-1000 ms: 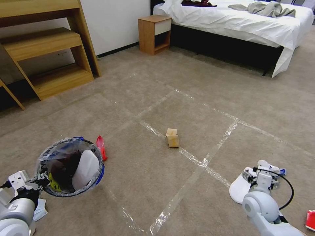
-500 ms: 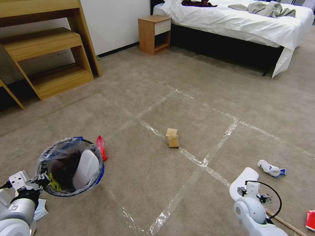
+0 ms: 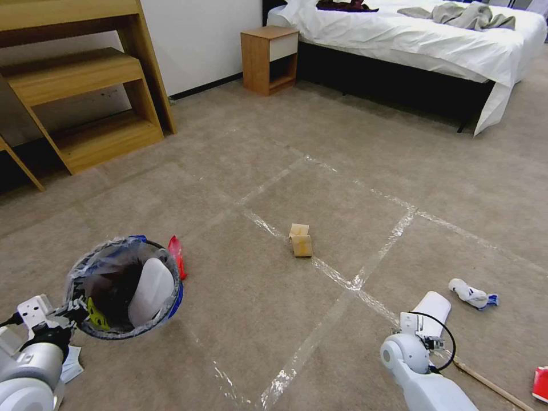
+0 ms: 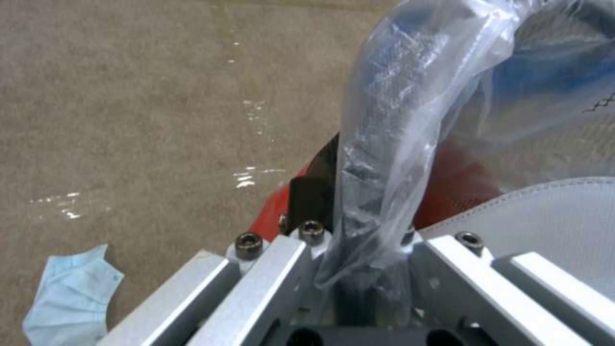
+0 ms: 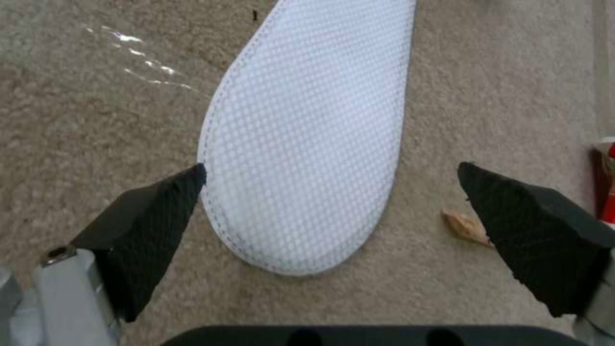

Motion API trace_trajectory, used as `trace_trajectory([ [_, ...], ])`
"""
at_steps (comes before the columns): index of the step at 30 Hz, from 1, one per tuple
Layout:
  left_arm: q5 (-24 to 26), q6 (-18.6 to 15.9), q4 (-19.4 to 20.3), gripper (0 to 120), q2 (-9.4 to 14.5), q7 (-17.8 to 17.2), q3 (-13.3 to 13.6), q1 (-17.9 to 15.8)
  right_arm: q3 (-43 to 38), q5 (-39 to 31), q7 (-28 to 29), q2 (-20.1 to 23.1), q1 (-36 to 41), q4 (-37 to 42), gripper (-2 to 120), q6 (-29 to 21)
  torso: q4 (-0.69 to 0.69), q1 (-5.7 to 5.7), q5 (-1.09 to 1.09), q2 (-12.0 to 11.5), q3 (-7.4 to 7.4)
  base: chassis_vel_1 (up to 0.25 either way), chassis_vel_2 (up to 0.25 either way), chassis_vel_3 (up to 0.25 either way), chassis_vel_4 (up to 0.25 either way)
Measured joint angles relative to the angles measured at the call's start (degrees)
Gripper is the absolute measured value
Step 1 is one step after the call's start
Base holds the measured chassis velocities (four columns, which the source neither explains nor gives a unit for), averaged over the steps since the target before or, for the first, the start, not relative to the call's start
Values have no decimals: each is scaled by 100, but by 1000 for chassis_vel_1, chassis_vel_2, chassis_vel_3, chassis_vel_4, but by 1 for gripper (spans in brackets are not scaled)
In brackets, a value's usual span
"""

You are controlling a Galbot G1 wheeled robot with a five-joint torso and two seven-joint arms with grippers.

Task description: Pick up the trash bin and place the garbage on the floor into it.

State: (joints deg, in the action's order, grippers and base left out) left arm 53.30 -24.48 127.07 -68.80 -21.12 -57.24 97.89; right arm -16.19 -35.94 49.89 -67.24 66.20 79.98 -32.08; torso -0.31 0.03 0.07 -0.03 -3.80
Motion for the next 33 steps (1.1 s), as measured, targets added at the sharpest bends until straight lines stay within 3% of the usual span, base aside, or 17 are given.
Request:
trace_trajectory([
  [15, 70, -8, -1, 1, 66, -3, 9, 2, 41, 394, -210, -365, -379, -713, 100, 179, 3, 0, 0, 0, 0, 0, 0, 0, 0],
  [33, 94, 17, -28, 1, 65, 22, 12, -2, -35, 604, -347, -353, -458, -1091, 100, 322, 2, 0, 0, 0, 0, 0, 0, 0, 0],
])
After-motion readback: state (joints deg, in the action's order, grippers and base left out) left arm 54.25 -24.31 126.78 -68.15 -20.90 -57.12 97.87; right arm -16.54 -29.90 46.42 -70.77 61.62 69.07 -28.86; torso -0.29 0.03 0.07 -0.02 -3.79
